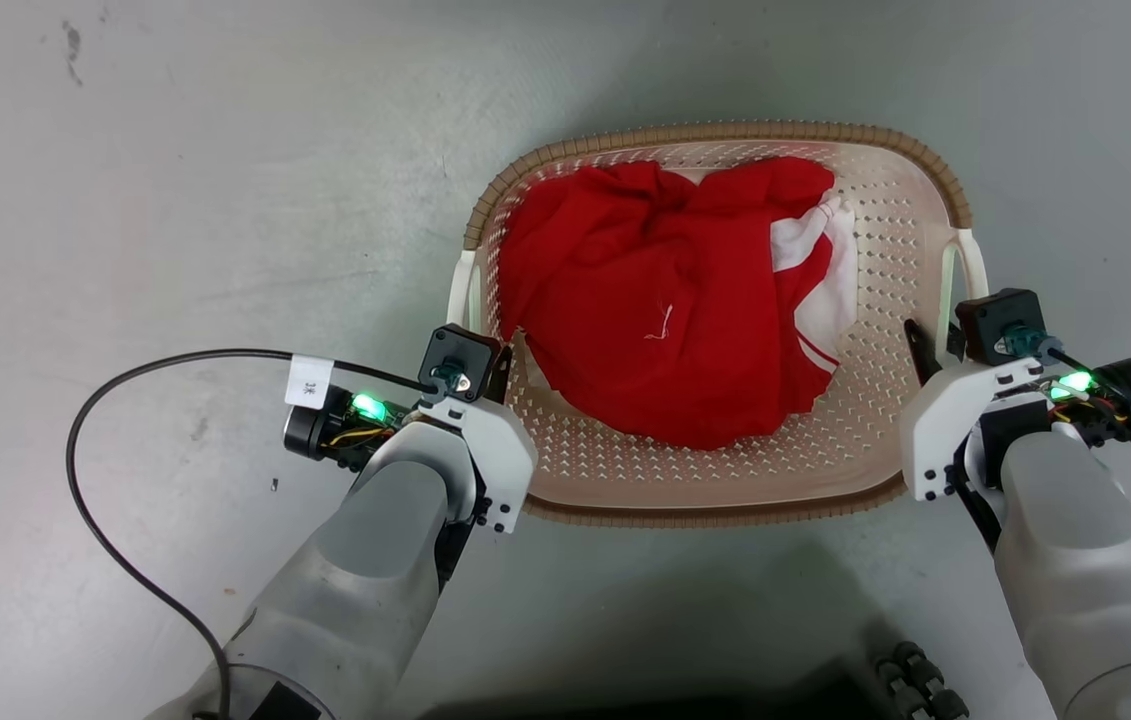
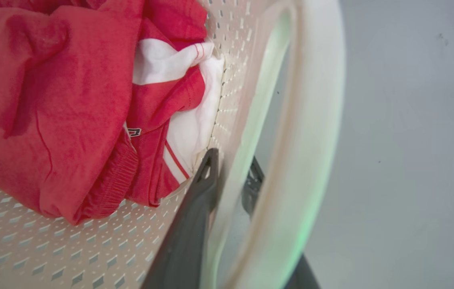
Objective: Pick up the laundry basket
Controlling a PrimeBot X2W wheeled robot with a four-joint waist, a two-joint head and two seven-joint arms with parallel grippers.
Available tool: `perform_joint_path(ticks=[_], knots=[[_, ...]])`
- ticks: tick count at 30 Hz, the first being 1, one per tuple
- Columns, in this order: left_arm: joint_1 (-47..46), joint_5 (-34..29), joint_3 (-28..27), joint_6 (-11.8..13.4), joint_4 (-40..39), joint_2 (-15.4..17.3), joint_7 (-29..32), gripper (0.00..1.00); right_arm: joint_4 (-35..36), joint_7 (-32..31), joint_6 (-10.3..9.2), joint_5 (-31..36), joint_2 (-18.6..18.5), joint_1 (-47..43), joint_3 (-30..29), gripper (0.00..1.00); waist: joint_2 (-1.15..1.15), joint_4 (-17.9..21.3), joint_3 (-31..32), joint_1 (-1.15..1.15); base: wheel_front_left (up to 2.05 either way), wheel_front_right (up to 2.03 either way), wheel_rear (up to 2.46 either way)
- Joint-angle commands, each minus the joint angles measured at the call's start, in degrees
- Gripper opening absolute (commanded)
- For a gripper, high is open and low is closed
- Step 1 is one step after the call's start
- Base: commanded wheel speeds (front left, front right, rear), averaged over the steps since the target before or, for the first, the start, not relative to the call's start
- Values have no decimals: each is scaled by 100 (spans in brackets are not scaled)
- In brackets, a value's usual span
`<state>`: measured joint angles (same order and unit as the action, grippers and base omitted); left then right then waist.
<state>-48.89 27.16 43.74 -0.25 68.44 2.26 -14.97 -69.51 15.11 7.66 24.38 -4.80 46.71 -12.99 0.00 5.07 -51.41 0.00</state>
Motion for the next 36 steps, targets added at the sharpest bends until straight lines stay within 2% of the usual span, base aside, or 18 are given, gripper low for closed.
perform_joint_path(ticks=[1, 8, 27, 29, 36], knots=[[-1, 16, 84, -30, 21, 110, -30, 0, 5, 8, -31, 76, -197, 14, -20, 0, 0, -17, 107, 0, 0, 0, 0], [268, 299, 255, -31, 7, 110, -38, 0, -140, 4, -32, 192, -181, -253, 7, 0, 0, -116, 725, 0, 0, 0, 0], [1274, 1108, 440, -158, 397, 112, 373, 0, -424, -287, -29, 305, 93, -1314, 371, 0, 0, -512, 3400, 0, 0, 0, 0], [1496, 1172, 494, -232, 472, 117, 611, 0, -427, -500, -28, 217, 120, -1641, 563, 0, 0, -561, 3949, 0, 0, 0, 0], [1733, 1243, 554, -345, 508, 148, 1026, 0, -434, -900, -22, -614, 128, -2125, 1491, 0, 0, -607, 4700, 0, 0, 0, 0]])
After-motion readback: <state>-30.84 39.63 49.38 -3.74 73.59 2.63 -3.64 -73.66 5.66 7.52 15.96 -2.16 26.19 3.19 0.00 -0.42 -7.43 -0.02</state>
